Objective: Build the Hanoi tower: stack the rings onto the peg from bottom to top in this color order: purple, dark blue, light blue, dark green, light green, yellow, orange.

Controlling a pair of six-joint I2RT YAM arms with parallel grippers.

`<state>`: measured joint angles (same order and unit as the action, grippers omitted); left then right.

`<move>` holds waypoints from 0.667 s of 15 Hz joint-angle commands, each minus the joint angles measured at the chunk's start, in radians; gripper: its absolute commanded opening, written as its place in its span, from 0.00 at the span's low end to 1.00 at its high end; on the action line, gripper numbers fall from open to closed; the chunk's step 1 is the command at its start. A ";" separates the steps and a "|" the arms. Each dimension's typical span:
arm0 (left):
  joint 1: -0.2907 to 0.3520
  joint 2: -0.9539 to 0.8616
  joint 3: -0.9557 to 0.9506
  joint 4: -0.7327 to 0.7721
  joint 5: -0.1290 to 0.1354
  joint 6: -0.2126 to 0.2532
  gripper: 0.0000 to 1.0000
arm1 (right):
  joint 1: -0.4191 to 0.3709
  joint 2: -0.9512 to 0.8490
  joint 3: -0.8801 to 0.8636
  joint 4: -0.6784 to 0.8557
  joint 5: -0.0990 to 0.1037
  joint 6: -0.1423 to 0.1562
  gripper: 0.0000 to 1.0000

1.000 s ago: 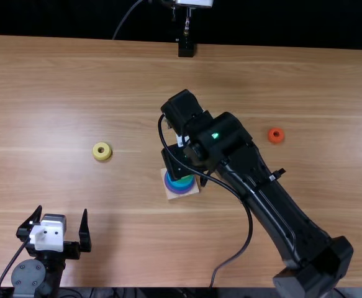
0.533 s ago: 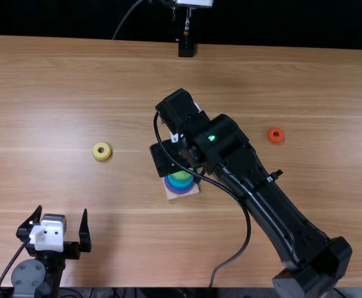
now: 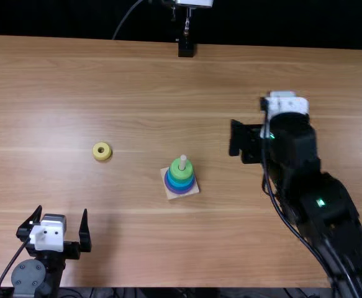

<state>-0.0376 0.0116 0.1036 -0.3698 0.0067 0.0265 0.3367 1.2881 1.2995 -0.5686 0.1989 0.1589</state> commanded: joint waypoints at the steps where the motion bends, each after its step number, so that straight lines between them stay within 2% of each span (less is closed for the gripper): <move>1: 0.007 -0.012 -0.104 -0.079 0.001 0.012 1.00 | -0.087 -0.133 -0.169 0.113 0.050 -0.118 1.00; 2: 0.007 -0.012 -0.104 -0.079 0.001 0.012 1.00 | -0.156 -0.239 -0.287 0.244 0.042 -0.203 1.00; 3: 0.007 -0.012 -0.104 -0.079 0.001 0.012 1.00 | -0.194 -0.320 -0.381 0.328 0.009 -0.280 1.00; 4: 0.007 -0.012 -0.104 -0.079 0.001 0.012 1.00 | -0.215 -0.417 -0.467 0.350 -0.065 -0.321 1.00; 5: 0.007 -0.012 -0.104 -0.079 0.001 0.012 1.00 | -0.261 -0.506 -0.537 0.350 -0.116 -0.325 1.00; 6: 0.007 -0.012 -0.104 -0.079 0.001 0.012 1.00 | -0.315 -0.584 -0.606 0.352 -0.127 -0.321 1.00; 10: 0.007 -0.012 -0.104 -0.079 0.001 0.012 1.00 | -0.398 -0.837 -0.818 0.345 -0.127 -0.317 1.00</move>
<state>-0.0376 0.0116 0.1040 -0.3702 0.0067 0.0261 -0.0414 0.4755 0.5152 -0.2222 0.0895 -0.1509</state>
